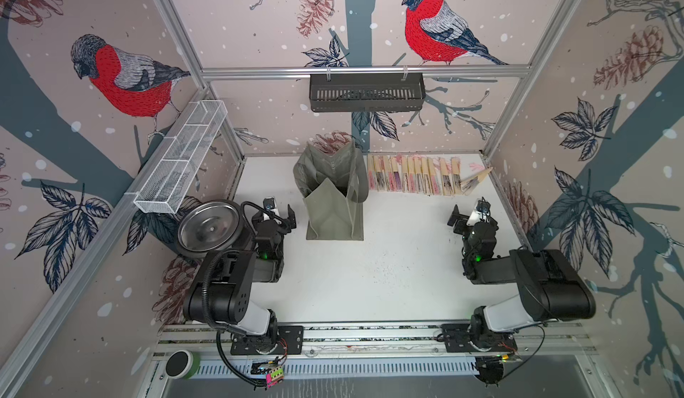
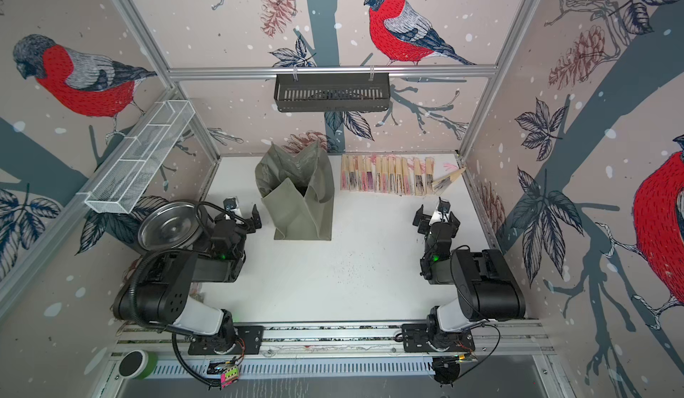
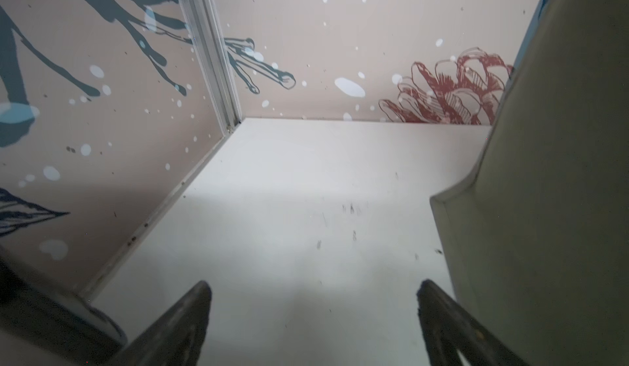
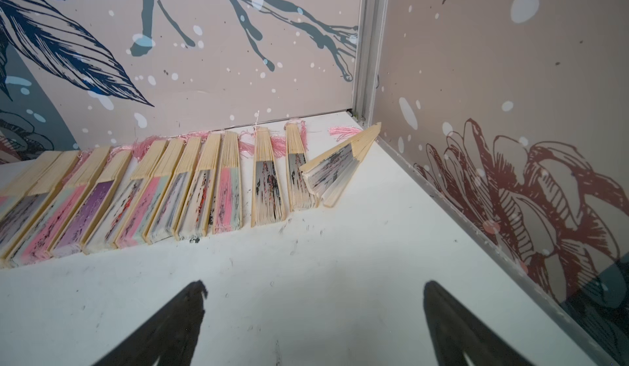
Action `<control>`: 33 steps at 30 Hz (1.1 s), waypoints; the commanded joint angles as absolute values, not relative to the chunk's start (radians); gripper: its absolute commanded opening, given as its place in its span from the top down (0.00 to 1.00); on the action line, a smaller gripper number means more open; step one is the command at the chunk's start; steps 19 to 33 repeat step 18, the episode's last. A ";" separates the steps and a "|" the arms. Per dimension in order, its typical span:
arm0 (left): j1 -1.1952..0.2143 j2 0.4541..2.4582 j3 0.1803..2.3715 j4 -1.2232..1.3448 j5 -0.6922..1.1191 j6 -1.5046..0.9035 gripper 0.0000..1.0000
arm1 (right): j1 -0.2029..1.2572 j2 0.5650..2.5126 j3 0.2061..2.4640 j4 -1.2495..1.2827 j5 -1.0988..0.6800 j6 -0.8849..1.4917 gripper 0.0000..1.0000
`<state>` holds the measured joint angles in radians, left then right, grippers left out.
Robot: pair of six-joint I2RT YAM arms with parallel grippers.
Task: Take out the folding fans from the tote bags
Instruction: Reset both arms
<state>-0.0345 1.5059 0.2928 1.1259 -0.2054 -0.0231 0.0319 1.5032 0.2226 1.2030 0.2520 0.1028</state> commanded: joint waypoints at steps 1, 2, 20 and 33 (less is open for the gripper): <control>-0.022 1.500 0.292 1.096 -0.108 -0.038 0.00 | 0.038 1.499 0.229 1.205 0.255 0.101 0.00; -0.021 1.495 0.297 1.075 -0.107 -0.038 0.00 | 0.038 1.502 0.226 1.218 0.256 0.098 0.00; -0.021 1.494 0.293 1.085 -0.112 -0.038 0.00 | 0.043 1.497 0.226 1.212 0.269 0.094 0.00; -0.021 1.494 0.293 1.085 -0.112 -0.038 0.00 | 0.043 1.497 0.226 1.212 0.269 0.094 0.00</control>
